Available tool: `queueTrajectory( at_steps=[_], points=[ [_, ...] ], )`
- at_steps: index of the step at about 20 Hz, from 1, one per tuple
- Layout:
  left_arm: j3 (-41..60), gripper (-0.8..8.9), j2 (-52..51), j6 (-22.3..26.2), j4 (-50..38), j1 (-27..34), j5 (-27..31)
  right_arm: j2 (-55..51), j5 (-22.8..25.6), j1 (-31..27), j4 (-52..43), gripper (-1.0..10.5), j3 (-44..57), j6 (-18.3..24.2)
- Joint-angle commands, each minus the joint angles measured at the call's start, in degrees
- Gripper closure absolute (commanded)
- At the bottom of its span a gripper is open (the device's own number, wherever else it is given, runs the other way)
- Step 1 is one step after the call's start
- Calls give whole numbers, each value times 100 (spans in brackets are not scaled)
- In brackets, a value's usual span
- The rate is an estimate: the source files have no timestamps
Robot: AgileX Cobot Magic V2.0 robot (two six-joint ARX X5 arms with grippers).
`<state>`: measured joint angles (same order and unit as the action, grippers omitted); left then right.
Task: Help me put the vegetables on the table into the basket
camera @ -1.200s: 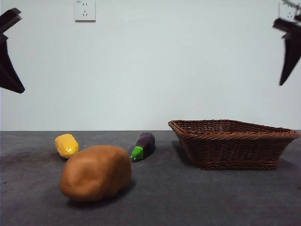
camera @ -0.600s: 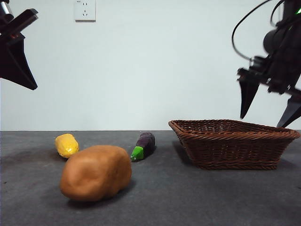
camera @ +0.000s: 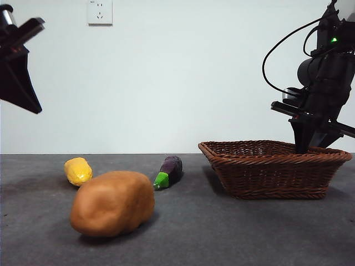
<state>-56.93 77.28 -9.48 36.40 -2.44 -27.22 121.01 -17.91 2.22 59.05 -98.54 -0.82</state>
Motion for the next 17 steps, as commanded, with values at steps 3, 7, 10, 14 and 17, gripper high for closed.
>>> queueTrajectory(
  at_steps=[3, 7, 10, 14, 17],
  points=[
    [-348, 755, 898, -468, 304, -31, -22, -50, 9, 0, 378, 958, -391, 42],
    [-1486, 354, 1773, -599, 804, -243, 577, -424, 11, 2, 573, 958, -487, 92],
    [-2380, 240, 2350, -595, 1405, -522, 1255, -636, 11, 2, 752, 958, -485, 162],
    [-3399, 240, 3167, -717, 1838, -741, 1547, -1010, 11, 9, 909, 958, -485, 282],
    [-3834, 243, 3648, -1108, 1904, -815, 1773, -1355, 11, 9, 997, 958, -485, 361]
  ],
)
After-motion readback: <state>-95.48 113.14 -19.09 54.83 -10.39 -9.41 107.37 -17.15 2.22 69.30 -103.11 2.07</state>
